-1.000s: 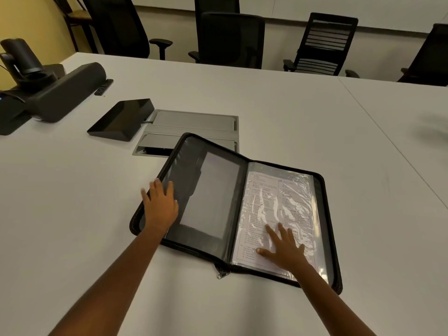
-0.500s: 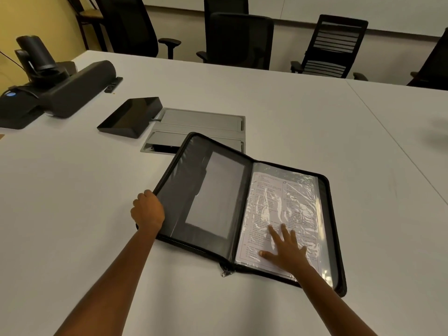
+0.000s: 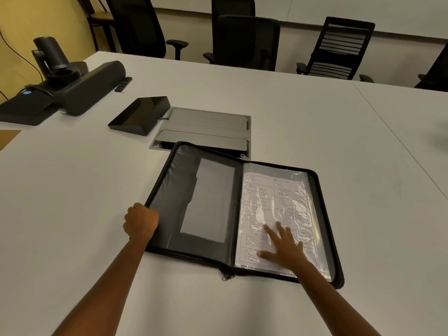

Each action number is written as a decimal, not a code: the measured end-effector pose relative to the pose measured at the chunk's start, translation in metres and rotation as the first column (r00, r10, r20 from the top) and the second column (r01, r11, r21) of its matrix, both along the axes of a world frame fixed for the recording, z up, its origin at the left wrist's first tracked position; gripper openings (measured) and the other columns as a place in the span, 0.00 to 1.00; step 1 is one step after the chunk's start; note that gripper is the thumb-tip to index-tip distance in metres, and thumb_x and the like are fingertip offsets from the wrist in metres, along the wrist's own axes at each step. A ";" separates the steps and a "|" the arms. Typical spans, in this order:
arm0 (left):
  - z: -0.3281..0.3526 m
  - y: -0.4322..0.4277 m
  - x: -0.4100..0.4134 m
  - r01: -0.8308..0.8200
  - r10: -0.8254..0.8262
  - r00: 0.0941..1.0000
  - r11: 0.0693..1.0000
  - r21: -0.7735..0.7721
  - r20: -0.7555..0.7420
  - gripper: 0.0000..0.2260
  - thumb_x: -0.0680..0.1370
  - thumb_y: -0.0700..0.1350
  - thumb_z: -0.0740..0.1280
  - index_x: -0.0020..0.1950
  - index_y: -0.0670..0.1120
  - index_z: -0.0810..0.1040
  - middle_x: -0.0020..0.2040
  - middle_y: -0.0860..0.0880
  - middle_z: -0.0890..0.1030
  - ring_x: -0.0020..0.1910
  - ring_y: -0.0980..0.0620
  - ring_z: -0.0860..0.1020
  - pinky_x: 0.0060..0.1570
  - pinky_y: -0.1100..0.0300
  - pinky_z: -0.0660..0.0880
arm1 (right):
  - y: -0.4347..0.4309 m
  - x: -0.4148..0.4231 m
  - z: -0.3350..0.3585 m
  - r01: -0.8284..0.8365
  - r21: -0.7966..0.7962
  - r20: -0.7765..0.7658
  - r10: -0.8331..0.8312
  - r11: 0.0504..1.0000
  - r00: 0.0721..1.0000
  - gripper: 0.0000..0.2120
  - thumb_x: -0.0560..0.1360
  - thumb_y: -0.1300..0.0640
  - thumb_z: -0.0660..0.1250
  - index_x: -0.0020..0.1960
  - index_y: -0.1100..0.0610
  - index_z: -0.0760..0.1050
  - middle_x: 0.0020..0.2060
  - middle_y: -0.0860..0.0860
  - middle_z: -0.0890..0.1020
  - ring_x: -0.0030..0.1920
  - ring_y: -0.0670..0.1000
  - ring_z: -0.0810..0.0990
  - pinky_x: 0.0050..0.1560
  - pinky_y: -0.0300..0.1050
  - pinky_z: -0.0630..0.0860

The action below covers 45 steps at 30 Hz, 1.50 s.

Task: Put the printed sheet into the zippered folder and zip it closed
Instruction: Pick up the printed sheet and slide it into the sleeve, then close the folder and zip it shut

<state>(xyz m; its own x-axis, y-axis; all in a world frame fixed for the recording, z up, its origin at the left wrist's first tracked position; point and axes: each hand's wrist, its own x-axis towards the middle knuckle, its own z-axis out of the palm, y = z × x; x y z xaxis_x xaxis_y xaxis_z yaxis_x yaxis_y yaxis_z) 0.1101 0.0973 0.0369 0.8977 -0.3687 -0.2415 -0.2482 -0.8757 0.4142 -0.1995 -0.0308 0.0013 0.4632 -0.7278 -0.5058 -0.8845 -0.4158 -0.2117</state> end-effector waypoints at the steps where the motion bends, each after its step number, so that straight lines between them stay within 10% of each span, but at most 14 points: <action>1: 0.005 -0.001 0.002 -0.010 0.009 1.000 0.999 -0.038 -0.019 0.14 0.78 0.40 0.58 0.59 0.33 0.70 0.57 0.34 0.75 0.55 0.35 0.75 0.54 0.46 0.72 | -0.001 0.000 0.001 0.004 0.005 0.002 -0.004 1.000 1.000 0.42 0.71 0.36 0.60 0.74 0.47 0.39 0.75 0.54 0.39 0.75 0.60 0.40 0.70 0.68 0.47; 9: 0.079 -0.025 -0.002 0.151 -0.168 0.985 0.942 -0.300 -0.033 0.21 0.80 0.50 0.54 0.29 0.42 0.67 0.30 0.46 0.71 0.37 0.45 0.72 0.36 0.58 0.64 | 0.010 -0.001 0.008 0.167 0.003 0.186 -0.165 0.986 0.969 0.36 0.74 0.43 0.61 0.74 0.50 0.46 0.76 0.56 0.46 0.75 0.59 0.48 0.72 0.63 0.56; 17: 0.131 -0.066 -0.063 0.340 -0.422 0.905 0.790 -0.509 -0.050 0.21 0.81 0.53 0.54 0.30 0.45 0.66 0.29 0.48 0.70 0.29 0.51 0.71 0.30 0.62 0.66 | -0.002 0.011 0.065 0.297 0.127 0.558 -0.315 0.947 0.767 0.23 0.77 0.48 0.59 0.68 0.57 0.65 0.66 0.59 0.72 0.65 0.58 0.72 0.64 0.53 0.70; 23: 0.130 -0.076 -0.123 0.475 -0.655 0.746 0.647 -0.596 -0.116 0.16 0.82 0.49 0.53 0.51 0.43 0.77 0.32 0.47 0.79 0.25 0.54 0.77 0.19 0.73 0.66 | -0.013 0.006 0.129 0.373 0.420 0.710 -0.556 0.827 0.433 0.18 0.78 0.49 0.56 0.63 0.58 0.70 0.56 0.59 0.79 0.49 0.56 0.79 0.43 0.43 0.76; 31: 0.072 -0.086 -0.177 0.694 -0.782 0.602 0.613 -0.378 -0.162 0.14 0.80 0.49 0.57 0.41 0.44 0.76 0.43 0.43 0.81 0.42 0.46 0.78 0.47 0.54 0.74 | -0.032 -0.032 0.164 0.542 0.399 0.627 -0.651 0.740 0.427 0.27 0.78 0.41 0.49 0.61 0.61 0.71 0.49 0.55 0.79 0.47 0.55 0.78 0.43 0.44 0.74; 38: 0.019 -0.086 -0.183 0.764 -0.760 0.617 0.640 -0.076 -0.205 0.17 0.80 0.50 0.58 0.63 0.41 0.71 0.62 0.41 0.74 0.58 0.43 0.76 0.59 0.51 0.75 | -0.047 -0.084 0.127 0.616 0.321 0.566 -0.667 0.719 0.483 0.13 0.77 0.54 0.60 0.44 0.63 0.76 0.46 0.61 0.79 0.41 0.57 0.78 0.41 0.46 0.75; 45: -0.004 -0.080 -0.187 0.744 -0.723 0.650 0.668 0.003 -0.236 0.17 0.81 0.48 0.57 0.66 0.39 0.67 0.64 0.39 0.70 0.59 0.41 0.75 0.57 0.51 0.74 | -0.053 -0.109 0.074 0.717 0.314 0.458 -0.761 0.623 0.460 0.22 0.75 0.59 0.64 0.66 0.64 0.66 0.64 0.62 0.73 0.61 0.63 0.73 0.63 0.57 0.71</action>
<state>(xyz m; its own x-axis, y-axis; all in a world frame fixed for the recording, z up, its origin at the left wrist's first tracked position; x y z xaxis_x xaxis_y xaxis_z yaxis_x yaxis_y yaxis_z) -0.0766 0.0170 0.0329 0.2714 -0.8520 -0.4476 -0.7487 -0.4792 0.4581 -0.3082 -0.0840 0.0752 -0.0435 -0.8985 -0.4368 -0.5936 0.3750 -0.7121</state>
